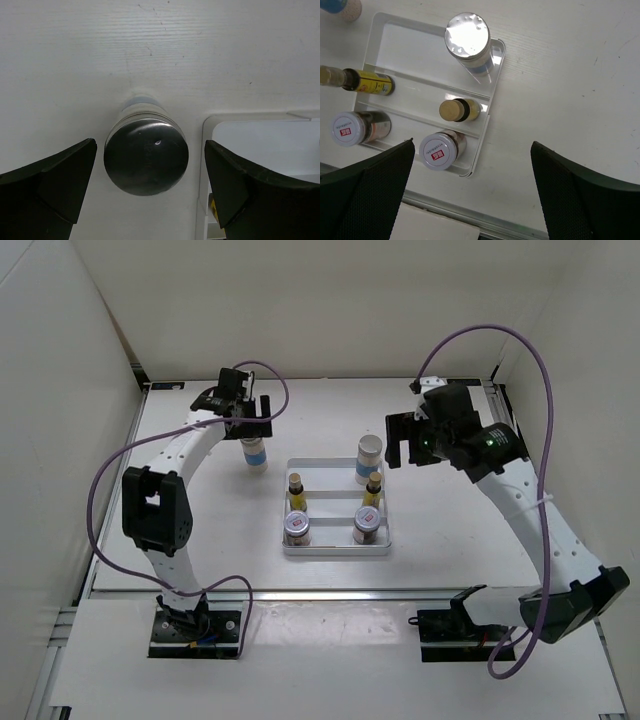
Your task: Organize the condiment bottles
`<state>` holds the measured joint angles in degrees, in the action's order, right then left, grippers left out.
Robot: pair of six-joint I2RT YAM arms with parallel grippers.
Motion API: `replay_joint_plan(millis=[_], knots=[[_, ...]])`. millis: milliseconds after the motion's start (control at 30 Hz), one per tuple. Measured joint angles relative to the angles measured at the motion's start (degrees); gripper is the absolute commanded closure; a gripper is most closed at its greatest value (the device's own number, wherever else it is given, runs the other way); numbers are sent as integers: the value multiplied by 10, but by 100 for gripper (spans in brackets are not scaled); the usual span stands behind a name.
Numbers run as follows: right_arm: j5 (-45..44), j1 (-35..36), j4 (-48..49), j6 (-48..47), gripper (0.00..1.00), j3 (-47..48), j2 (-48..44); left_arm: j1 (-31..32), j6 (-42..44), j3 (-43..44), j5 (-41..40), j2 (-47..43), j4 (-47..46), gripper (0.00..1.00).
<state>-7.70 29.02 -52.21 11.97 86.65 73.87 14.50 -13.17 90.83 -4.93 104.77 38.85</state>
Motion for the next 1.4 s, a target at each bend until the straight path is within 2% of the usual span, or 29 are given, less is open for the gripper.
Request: replay_joint_plan(millis=[100,233,267,333,367,500,700,833,1000,1167,1267,1400], knots=[[0,0,-6,0,0,-7,-10,-10,-2,0,21,8,2,3],[2,0,-9,1,0,-10,-21,-17,-8,0,33,22,2,28],[3,0,-9,1,0,-10,-23,-18,-9,1,39,26,1,40],[3,0,-9,1,0,-10,-25,-17,-6,5,40,27,3,52],[3,0,-9,1,0,-10,-26,-17,-7,7,41,26,4,61],[4,0,-14,1,0,-13,-31,-14,-8,26,41,27,35,72],[4,0,-16,2,0,-18,-31,12,-3,97,40,-12,71,71],[4,0,-17,3,0,-27,-32,43,-1,134,73,-61,65,71],[5,0,-18,7,0,-32,-32,88,16,122,117,-88,62,72],[6,0,-18,9,0,-32,-35,116,28,55,130,-68,71,72],[6,0,-18,9,0,-37,-39,118,31,30,130,-44,80,66],[6,0,-19,10,0,-42,-43,118,35,18,132,-20,68,53]])
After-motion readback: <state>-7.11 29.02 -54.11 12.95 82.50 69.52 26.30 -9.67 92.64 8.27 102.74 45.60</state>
